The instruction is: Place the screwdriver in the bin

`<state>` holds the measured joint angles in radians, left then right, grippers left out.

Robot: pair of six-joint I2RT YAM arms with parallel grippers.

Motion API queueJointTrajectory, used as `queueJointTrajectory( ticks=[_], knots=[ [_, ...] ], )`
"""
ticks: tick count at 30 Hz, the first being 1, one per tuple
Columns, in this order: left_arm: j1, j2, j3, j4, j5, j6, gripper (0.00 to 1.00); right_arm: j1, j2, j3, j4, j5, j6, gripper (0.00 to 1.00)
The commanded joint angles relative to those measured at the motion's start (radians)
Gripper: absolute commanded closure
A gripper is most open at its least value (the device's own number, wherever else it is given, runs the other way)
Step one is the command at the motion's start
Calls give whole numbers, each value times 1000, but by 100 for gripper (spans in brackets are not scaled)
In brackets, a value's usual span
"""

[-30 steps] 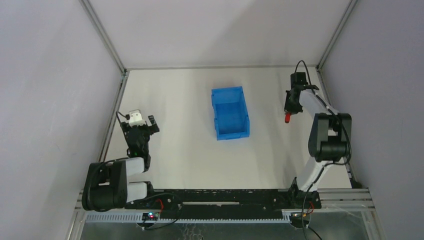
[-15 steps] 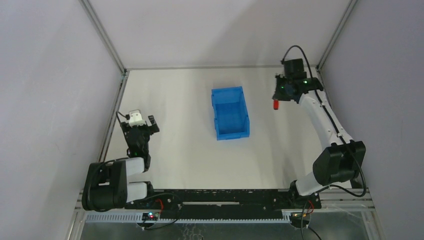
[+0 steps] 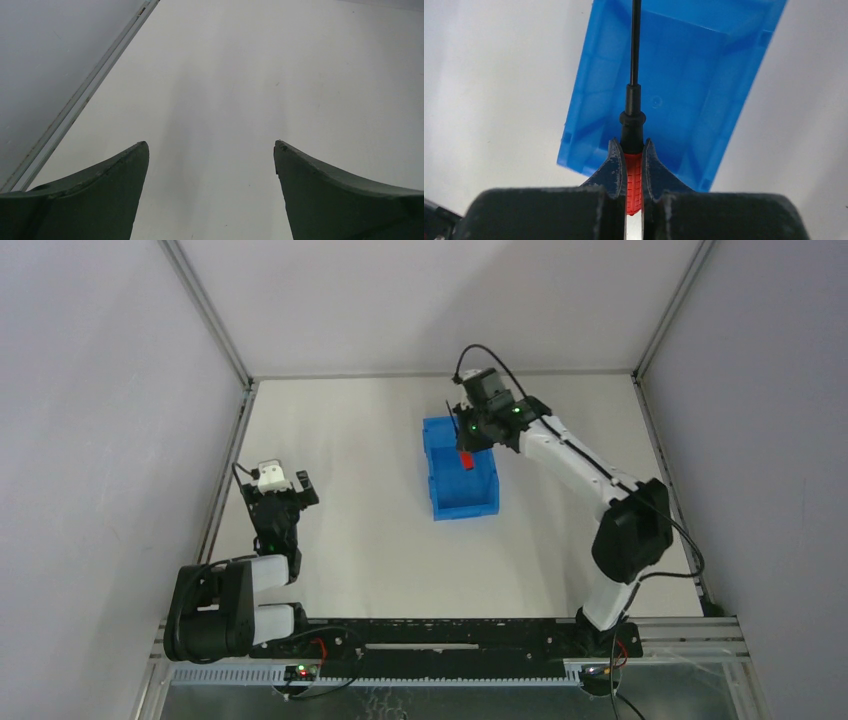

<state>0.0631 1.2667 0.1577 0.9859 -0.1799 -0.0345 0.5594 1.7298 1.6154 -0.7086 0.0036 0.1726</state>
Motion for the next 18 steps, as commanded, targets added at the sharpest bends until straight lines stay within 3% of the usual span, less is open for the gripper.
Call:
queueJointTrajectory(
  ticks=[1, 13, 16, 18],
  knots=[
    [-5, -9, 36, 66, -4, 7, 0, 22, 63, -18, 100, 85, -8, 93],
    [-4, -9, 36, 66, -4, 7, 0, 75, 265, -117, 232, 245, 35, 81],
    [-5, -9, 36, 66, -4, 7, 0, 77, 296, -124, 241, 262, 63, 73],
    [-5, -9, 35, 66, -4, 7, 0, 77, 306, -119, 234, 268, 74, 62]
  ],
)
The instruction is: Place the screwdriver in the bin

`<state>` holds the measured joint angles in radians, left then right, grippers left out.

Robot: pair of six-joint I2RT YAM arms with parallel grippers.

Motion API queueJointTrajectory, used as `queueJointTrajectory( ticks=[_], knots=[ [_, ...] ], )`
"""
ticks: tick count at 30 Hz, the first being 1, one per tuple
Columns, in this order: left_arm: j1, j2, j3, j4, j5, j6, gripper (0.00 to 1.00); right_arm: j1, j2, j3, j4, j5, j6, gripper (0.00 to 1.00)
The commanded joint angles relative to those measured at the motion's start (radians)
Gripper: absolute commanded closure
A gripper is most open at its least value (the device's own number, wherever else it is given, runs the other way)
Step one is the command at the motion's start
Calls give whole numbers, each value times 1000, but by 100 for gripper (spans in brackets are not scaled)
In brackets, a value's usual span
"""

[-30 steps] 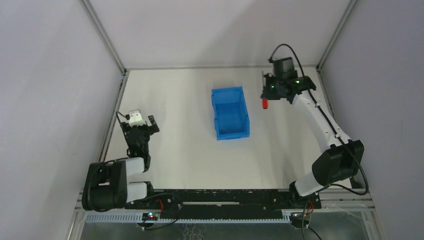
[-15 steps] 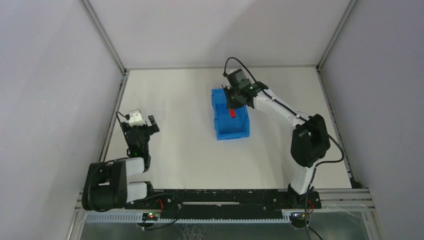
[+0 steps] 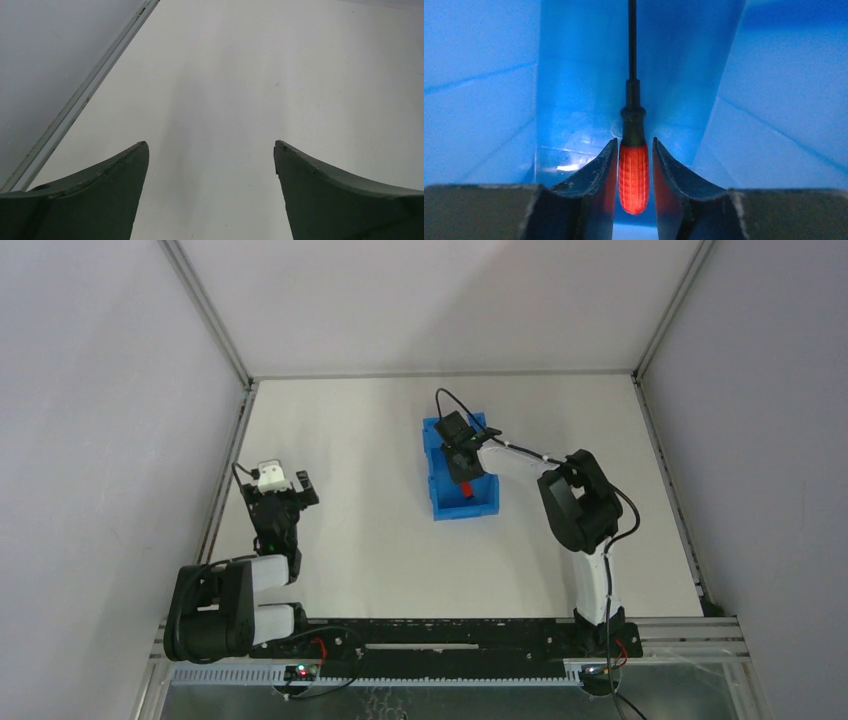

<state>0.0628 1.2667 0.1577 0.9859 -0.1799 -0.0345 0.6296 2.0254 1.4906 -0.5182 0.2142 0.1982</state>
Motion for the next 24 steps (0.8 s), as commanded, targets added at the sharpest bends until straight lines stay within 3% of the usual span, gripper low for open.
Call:
queueJointTrajectory(
  ticks=[1, 17, 24],
  knots=[
    [-4, -9, 36, 66, -6, 7, 0, 9, 7, 8, 38, 58, 53, 58],
    [-4, -9, 36, 66, -4, 7, 0, 14, -312, 81, -104, 9, 12, 32],
    [-4, -9, 35, 66, -5, 7, 0, -119, -436, 47, -108, -49, -28, 13]
  ],
)
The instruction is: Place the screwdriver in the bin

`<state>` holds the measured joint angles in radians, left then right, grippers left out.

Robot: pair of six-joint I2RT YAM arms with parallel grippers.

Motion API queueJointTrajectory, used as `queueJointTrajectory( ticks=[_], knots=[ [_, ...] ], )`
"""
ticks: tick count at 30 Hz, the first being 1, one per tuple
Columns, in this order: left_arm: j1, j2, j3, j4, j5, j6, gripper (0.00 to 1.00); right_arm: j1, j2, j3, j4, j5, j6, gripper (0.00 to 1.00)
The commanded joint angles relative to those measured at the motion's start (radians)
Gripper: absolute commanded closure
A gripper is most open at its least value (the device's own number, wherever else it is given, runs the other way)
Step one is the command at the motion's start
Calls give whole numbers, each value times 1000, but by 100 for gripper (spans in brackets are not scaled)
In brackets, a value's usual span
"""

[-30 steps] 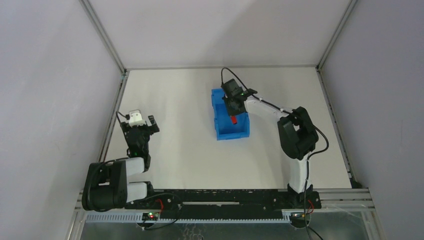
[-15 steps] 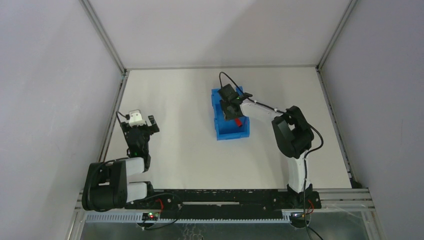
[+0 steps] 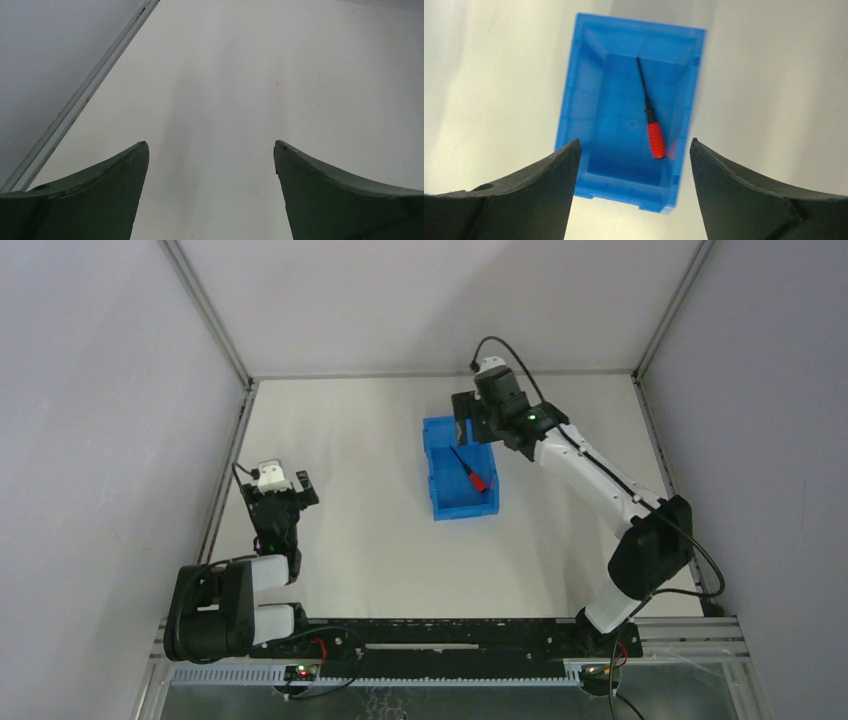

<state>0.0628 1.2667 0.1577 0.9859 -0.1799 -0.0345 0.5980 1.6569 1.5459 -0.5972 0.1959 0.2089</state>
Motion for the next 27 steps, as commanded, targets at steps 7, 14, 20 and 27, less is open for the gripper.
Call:
queueJointTrajectory(
  ticks=[7, 14, 20, 27],
  knots=[
    [-4, -9, 36, 66, -5, 7, 0, -369, -167, -131, -3, -66, -93, 0],
    [-3, -9, 36, 66, -3, 8, 0, -589, -206, -206, 23, -87, -117, 0],
    [-3, -9, 37, 66, -5, 7, 0, -636, -233, -279, 90, -11, -163, 0],
    [-5, -9, 36, 66, -4, 8, 0, -646, -254, -319, 137, -16, -158, 0]
  ],
)
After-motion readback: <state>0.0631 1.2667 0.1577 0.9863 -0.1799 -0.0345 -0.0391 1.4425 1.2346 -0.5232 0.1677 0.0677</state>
